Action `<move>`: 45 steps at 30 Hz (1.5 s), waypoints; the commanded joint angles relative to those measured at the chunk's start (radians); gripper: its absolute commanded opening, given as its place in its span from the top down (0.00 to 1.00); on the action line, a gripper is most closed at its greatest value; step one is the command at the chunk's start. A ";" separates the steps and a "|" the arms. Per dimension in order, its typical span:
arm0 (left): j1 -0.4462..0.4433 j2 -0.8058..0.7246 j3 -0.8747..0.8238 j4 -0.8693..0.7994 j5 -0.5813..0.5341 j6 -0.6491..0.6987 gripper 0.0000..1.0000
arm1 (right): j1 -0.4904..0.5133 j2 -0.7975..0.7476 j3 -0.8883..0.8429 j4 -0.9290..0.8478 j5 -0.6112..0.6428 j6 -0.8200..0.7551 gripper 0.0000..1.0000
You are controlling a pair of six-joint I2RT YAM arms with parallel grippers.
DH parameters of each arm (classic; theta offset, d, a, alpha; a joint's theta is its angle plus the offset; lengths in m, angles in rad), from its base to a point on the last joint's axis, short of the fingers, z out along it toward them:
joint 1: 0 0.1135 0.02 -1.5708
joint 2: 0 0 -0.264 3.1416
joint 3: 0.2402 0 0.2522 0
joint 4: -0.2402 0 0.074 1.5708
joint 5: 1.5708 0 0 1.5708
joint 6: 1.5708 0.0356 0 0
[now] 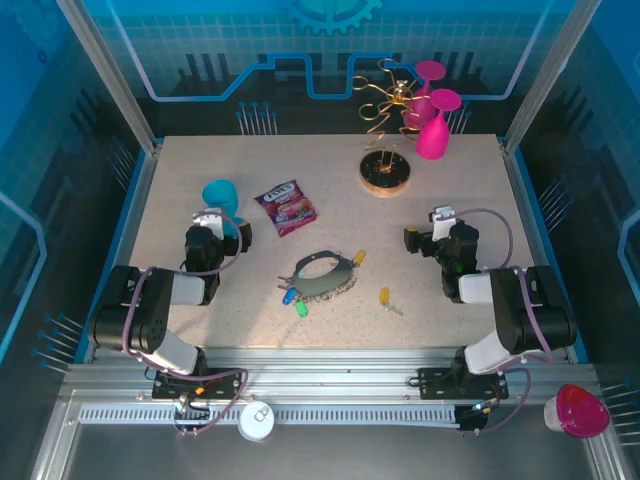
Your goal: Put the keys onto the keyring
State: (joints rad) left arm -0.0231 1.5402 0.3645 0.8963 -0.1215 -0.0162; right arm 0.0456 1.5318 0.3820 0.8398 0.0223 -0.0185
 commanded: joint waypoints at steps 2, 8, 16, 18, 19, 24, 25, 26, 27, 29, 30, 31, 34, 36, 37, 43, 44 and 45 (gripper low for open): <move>0.009 0.012 0.022 0.021 0.026 0.020 0.01 | 0.001 0.006 0.022 0.035 -0.007 0.011 0.00; 0.009 0.012 0.023 0.022 0.026 0.019 0.01 | 0.001 0.007 0.021 0.036 -0.008 0.013 0.00; 0.010 0.013 0.023 0.020 0.026 0.018 0.01 | -0.002 0.009 0.020 0.041 -0.013 0.014 0.00; 0.009 0.012 0.024 0.020 0.026 0.019 0.01 | -0.002 0.009 0.022 0.039 -0.013 0.015 0.00; 0.009 0.013 0.024 0.020 0.026 0.018 0.01 | -0.002 0.008 0.021 0.039 -0.013 0.016 0.00; 0.011 0.012 0.023 0.020 0.028 0.018 0.01 | -0.004 0.008 0.021 0.037 -0.015 0.015 0.00; 0.011 0.011 0.022 0.020 0.028 0.018 0.00 | -0.004 0.008 0.021 0.036 -0.017 0.015 0.00; 0.011 0.011 0.021 0.021 0.027 0.018 0.01 | -0.005 0.007 0.021 0.036 -0.021 0.017 0.00; 0.010 0.012 0.021 0.024 0.028 0.018 0.00 | -0.009 0.006 0.019 0.039 -0.026 0.018 0.00; 0.010 0.008 -0.001 0.061 0.044 0.028 0.01 | -0.014 -0.005 0.009 0.044 -0.025 0.023 0.00; 0.010 0.000 -0.027 0.106 0.057 0.034 0.01 | -0.016 -0.024 -0.007 0.064 -0.023 0.028 0.00; 0.009 -0.011 -0.053 0.146 0.059 0.034 0.01 | -0.016 -0.053 -0.016 0.059 -0.011 0.030 0.00; 0.009 -0.094 -0.145 0.244 0.066 0.032 0.01 | -0.010 -0.183 -0.047 0.005 0.021 0.033 0.00; 0.009 -0.186 -0.190 0.245 0.074 0.036 0.01 | -0.003 -0.285 -0.059 -0.068 0.010 0.034 0.02; 0.009 -0.234 -0.197 0.215 0.074 0.036 0.01 | 0.003 -0.329 -0.057 -0.113 0.010 0.042 0.04; 0.009 -0.612 -0.068 -0.399 0.075 -0.038 0.01 | 0.069 -0.562 0.040 -0.551 0.015 0.248 0.16; 0.009 -0.655 -0.038 -0.502 0.073 -0.058 0.01 | 0.087 -0.583 0.070 -0.660 0.012 0.295 0.19; 0.009 -0.691 -0.013 -0.588 0.086 -0.068 0.01 | 0.107 -0.594 0.106 -0.757 0.012 0.343 0.20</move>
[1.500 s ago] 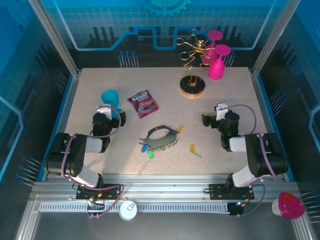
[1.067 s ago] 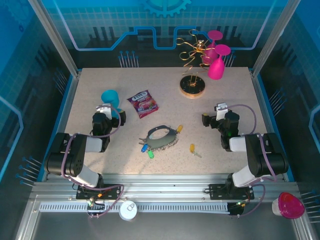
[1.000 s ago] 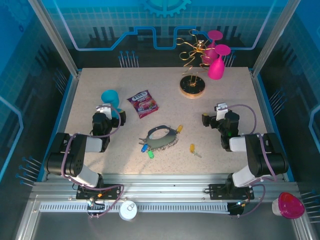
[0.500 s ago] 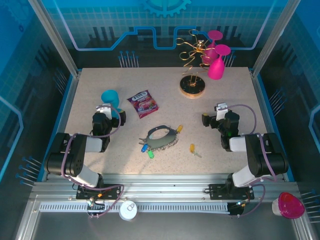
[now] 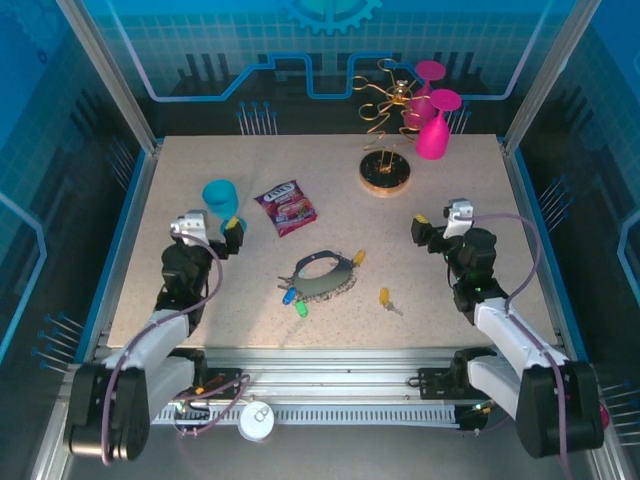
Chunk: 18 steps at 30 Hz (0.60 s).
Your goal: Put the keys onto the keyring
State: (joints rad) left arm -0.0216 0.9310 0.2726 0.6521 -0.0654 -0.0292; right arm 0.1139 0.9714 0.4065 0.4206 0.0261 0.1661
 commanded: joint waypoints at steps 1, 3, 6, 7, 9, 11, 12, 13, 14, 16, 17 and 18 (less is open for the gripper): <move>0.008 -0.108 0.095 -0.404 0.053 -0.056 0.01 | 0.057 -0.037 0.113 -0.423 0.008 0.191 0.21; 0.007 -0.163 0.124 -0.517 0.112 -0.077 0.01 | 0.100 -0.029 0.180 -0.603 -0.001 0.253 0.23; 0.002 -0.222 0.157 -0.627 0.185 -0.133 0.01 | 0.177 0.005 0.250 -0.767 -0.049 0.294 0.25; -0.005 -0.232 0.170 -0.650 0.205 -0.152 0.01 | 0.212 0.016 0.266 -0.800 -0.058 0.297 0.25; -0.040 -0.234 0.200 -0.698 0.234 -0.202 0.01 | 0.298 0.043 0.302 -0.862 -0.060 0.302 0.26; -0.109 -0.214 0.232 -0.736 0.240 -0.238 0.03 | 0.366 0.071 0.329 -0.897 -0.073 0.307 0.26; -0.160 -0.195 0.251 -0.754 0.232 -0.252 0.03 | 0.395 0.086 0.339 -0.908 -0.086 0.309 0.27; -0.208 -0.176 0.266 -0.773 0.215 -0.259 0.03 | 0.416 0.098 0.346 -0.915 -0.093 0.315 0.28; -0.270 -0.152 0.287 -0.797 0.176 -0.275 0.04 | 0.437 0.113 0.351 -0.921 -0.105 0.320 0.29; -0.373 -0.107 0.315 -0.831 0.106 -0.318 0.04 | 0.475 0.139 0.354 -0.924 -0.118 0.329 0.31; -0.418 -0.083 0.324 -0.841 0.082 -0.356 0.06 | 0.490 0.153 0.352 -0.921 -0.122 0.340 0.32; -0.457 -0.059 0.333 -0.850 0.055 -0.403 0.07 | 0.503 0.169 0.350 -0.912 -0.131 0.352 0.34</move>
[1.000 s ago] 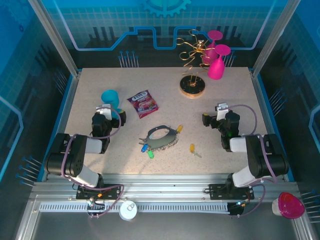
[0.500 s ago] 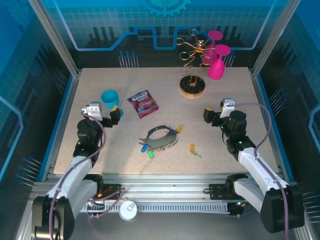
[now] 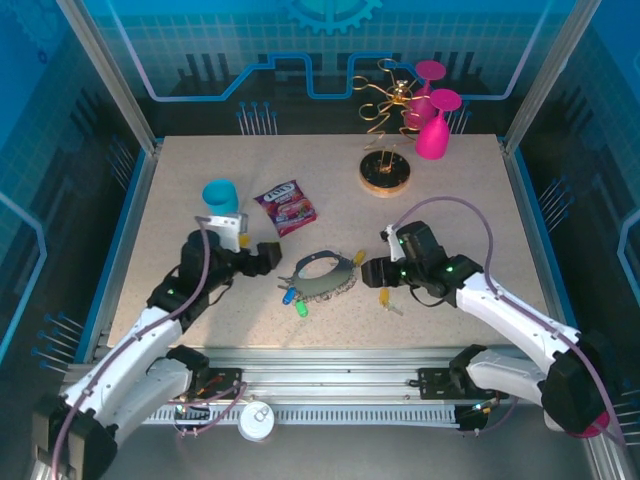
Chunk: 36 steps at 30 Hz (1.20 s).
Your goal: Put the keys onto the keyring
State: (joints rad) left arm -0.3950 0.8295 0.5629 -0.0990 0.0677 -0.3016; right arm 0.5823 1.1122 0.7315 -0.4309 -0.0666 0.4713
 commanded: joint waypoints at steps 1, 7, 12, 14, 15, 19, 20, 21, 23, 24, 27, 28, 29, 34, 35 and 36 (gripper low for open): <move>-0.110 0.062 0.050 -0.109 -0.097 -0.177 0.08 | 0.044 0.046 0.020 -0.048 -0.047 0.061 0.36; -0.209 0.174 0.063 -0.165 -0.153 -0.459 0.17 | 0.095 0.180 0.018 0.073 -0.089 0.156 0.48; -0.228 0.242 0.055 -0.221 -0.169 -0.630 0.21 | 0.116 0.295 0.031 0.162 -0.108 0.200 0.59; -0.228 0.255 0.052 -0.235 -0.169 -0.661 0.22 | 0.121 0.332 0.040 0.183 -0.117 0.207 0.62; -0.228 0.260 0.052 -0.244 -0.170 -0.674 0.22 | 0.124 0.351 0.042 0.196 -0.118 0.209 0.65; -0.229 0.268 0.043 -0.253 -0.175 -0.711 0.24 | 0.128 0.418 0.052 0.233 -0.130 0.223 0.71; -0.228 0.269 0.039 -0.255 -0.178 -0.721 0.25 | 0.129 0.433 0.056 0.242 -0.135 0.226 0.72; -0.228 0.269 0.034 -0.254 -0.180 -0.728 0.26 | 0.129 0.447 0.061 0.250 -0.139 0.228 0.73; -0.228 0.270 0.029 -0.253 -0.181 -0.741 0.28 | 0.132 0.471 0.069 0.261 -0.144 0.230 0.76; -0.226 0.270 0.027 -0.252 -0.181 -0.746 0.29 | 0.133 0.484 0.074 0.264 -0.143 0.228 0.77; -0.226 0.275 0.022 -0.250 -0.177 -0.756 0.30 | 0.131 0.518 0.097 0.267 -0.141 0.220 0.79; -0.227 0.276 0.020 -0.248 -0.175 -0.760 0.30 | 0.132 0.528 0.107 0.266 -0.138 0.215 0.80; -0.226 0.279 0.018 -0.249 -0.169 -0.765 0.31 | 0.130 0.539 0.117 0.264 -0.134 0.209 0.81; -0.227 0.293 0.001 -0.241 -0.150 -0.800 0.35 | 0.103 0.599 0.184 0.259 -0.132 0.175 0.85; -0.227 0.296 -0.003 -0.235 -0.144 -0.805 0.36 | 0.094 0.613 0.199 0.255 -0.138 0.165 0.85; -0.227 0.299 -0.006 -0.229 -0.140 -0.815 0.36 | 0.086 0.624 0.217 0.250 -0.145 0.154 0.85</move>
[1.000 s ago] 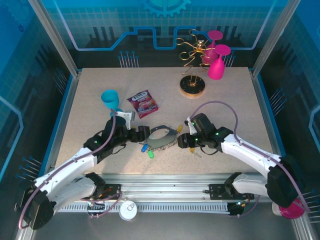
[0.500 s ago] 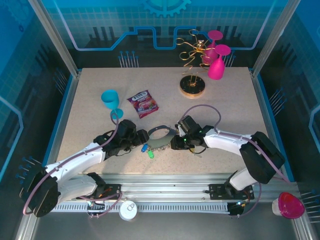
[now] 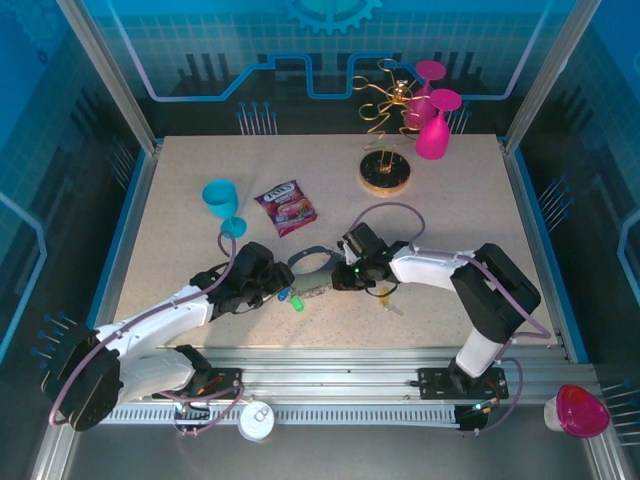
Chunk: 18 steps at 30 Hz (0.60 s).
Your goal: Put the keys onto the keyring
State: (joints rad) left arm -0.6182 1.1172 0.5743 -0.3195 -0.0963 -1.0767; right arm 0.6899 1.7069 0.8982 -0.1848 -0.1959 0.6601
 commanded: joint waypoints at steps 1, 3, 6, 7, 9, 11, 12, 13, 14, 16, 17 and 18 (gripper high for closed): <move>-0.004 0.016 -0.021 -0.002 0.026 -0.046 0.37 | -0.029 0.039 0.063 -0.002 -0.019 -0.045 0.85; -0.004 0.021 -0.033 0.020 0.033 -0.061 0.37 | -0.047 0.043 0.087 -0.019 -0.026 -0.066 0.84; -0.003 0.026 -0.040 0.033 0.032 -0.077 0.38 | -0.062 0.012 0.093 -0.063 -0.015 -0.111 0.80; -0.004 0.024 -0.039 0.034 0.028 -0.080 0.39 | -0.063 -0.008 0.090 -0.082 -0.004 -0.133 0.79; -0.004 0.020 -0.040 0.036 0.018 -0.085 0.39 | -0.052 -0.052 0.082 -0.135 0.031 -0.187 0.78; -0.003 0.015 -0.039 0.031 0.002 -0.093 0.40 | -0.029 -0.097 0.081 -0.182 0.066 -0.237 0.77; -0.004 0.015 -0.039 0.030 -0.005 -0.096 0.41 | -0.016 -0.115 0.081 -0.197 0.073 -0.257 0.75; -0.003 0.012 -0.038 0.026 -0.013 -0.101 0.41 | -0.004 -0.125 0.081 -0.204 0.077 -0.270 0.74; -0.004 0.012 -0.037 0.022 -0.021 -0.107 0.42 | 0.010 -0.131 0.083 -0.209 0.085 -0.284 0.73; -0.002 0.014 -0.035 0.012 -0.036 -0.120 0.43 | 0.030 -0.117 0.094 -0.215 0.097 -0.301 0.72; -0.001 0.015 -0.035 0.009 -0.041 -0.126 0.43 | 0.032 -0.097 0.108 -0.221 0.094 -0.303 0.71; 0.000 0.015 -0.034 0.007 -0.046 -0.129 0.43 | 0.033 -0.075 0.126 -0.231 0.089 -0.305 0.71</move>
State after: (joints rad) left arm -0.6182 1.1381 0.5480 -0.2985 -0.1089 -1.1759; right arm 0.7097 1.5948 0.9844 -0.3527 -0.1307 0.4088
